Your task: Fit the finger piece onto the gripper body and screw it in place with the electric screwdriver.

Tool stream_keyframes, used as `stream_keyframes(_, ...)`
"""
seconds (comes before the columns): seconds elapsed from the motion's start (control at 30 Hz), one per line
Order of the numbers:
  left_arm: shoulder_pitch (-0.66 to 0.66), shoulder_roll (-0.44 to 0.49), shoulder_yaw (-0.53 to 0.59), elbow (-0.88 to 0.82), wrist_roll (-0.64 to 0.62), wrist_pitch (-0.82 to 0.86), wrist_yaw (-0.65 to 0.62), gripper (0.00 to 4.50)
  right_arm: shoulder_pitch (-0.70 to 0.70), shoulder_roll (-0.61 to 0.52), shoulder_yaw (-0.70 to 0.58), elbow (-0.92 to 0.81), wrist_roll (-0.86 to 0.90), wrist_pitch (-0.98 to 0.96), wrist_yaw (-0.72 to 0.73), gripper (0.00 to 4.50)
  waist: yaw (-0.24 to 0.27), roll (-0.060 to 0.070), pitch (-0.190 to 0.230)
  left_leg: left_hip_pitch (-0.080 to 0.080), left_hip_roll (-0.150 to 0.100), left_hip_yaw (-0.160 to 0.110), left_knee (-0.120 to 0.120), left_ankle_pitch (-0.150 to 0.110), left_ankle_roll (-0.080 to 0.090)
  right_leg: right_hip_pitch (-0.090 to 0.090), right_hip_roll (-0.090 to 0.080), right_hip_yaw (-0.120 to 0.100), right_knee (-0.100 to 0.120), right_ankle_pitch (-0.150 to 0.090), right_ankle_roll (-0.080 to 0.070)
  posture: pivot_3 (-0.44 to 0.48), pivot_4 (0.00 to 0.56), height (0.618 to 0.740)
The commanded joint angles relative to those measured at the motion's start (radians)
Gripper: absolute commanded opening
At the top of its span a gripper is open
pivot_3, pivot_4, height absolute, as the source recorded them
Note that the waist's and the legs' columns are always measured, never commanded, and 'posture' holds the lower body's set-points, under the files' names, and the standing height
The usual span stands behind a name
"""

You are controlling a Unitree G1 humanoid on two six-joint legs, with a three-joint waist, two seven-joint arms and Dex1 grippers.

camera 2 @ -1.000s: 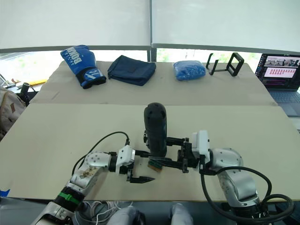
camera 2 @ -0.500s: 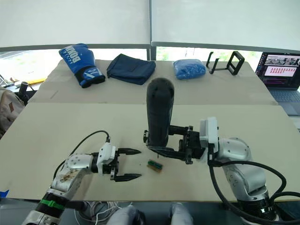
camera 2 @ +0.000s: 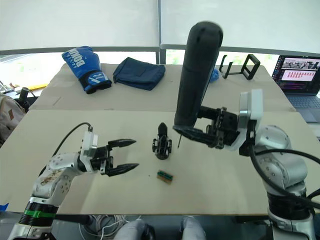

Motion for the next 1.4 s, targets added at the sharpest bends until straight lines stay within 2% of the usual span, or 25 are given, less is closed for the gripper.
stream_keyframes(0.03, -0.062, 0.003, 0.035, 0.015, -0.029, 0.025, 0.009, 4.5, -0.086, 0.009, -0.035, 0.033, 0.018, 0.022, -0.059, 1.94, -0.001, 0.0, 0.0, 0.0, 0.0, 0.0, 0.0, 0.0, -0.001, 0.0, 0.0, 0.0, 0.0, 0.0, 0.0, 0.0, 0.15, 0.74)
stream_keyframes(0.3, -0.138, 0.018, 0.024, 0.076, -0.02, 0.077, -0.019, 4.5, -0.17, 0.053, 0.021, 0.116, -0.061, 0.023, -0.089, 1.94, -0.005, 0.0, 0.0, 0.001, 0.0, 0.001, -0.004, 0.004, -0.006, -0.001, 0.004, 0.0, 0.001, 0.0, 0.0, 0.0, 0.15, 0.74)
stream_keyframes(0.67, -0.206, -0.015, 0.011, 0.137, 0.009, 0.058, -0.026, 4.5, -0.257, 0.129, 0.069, 0.154, -0.055, 0.069, -0.082, 1.94, -0.013, 0.0, 0.0, 0.001, 0.0, 0.001, -0.005, 0.004, -0.006, -0.002, 0.004, 0.0, 0.001, 0.0, 0.0, 0.0, 0.15, 0.74)
stream_keyframes(1.03, -0.12, -0.019, -0.017, 0.133, 0.09, -0.062, -0.059, 4.5, -0.279, 0.205, 0.118, 0.152, -0.083, 0.074, -0.101, 1.94, -0.024, 0.0, 0.0, 0.002, 0.0, 0.002, -0.006, 0.005, -0.007, -0.002, 0.004, 0.0, 0.001, 0.0, 0.0, 0.0, 0.15, 0.74)
stream_keyframes(1.4, -0.039, -0.045, -0.03, 0.12, 0.142, -0.157, -0.01, 4.5, -0.267, 0.258, 0.188, 0.151, -0.138, 0.059, -0.082, 1.94, -0.024, 0.0, 0.0, 0.001, 0.0, 0.002, -0.006, 0.005, -0.008, -0.003, 0.004, 0.001, 0.002, 0.0, 0.0, 0.0, 0.15, 0.74)
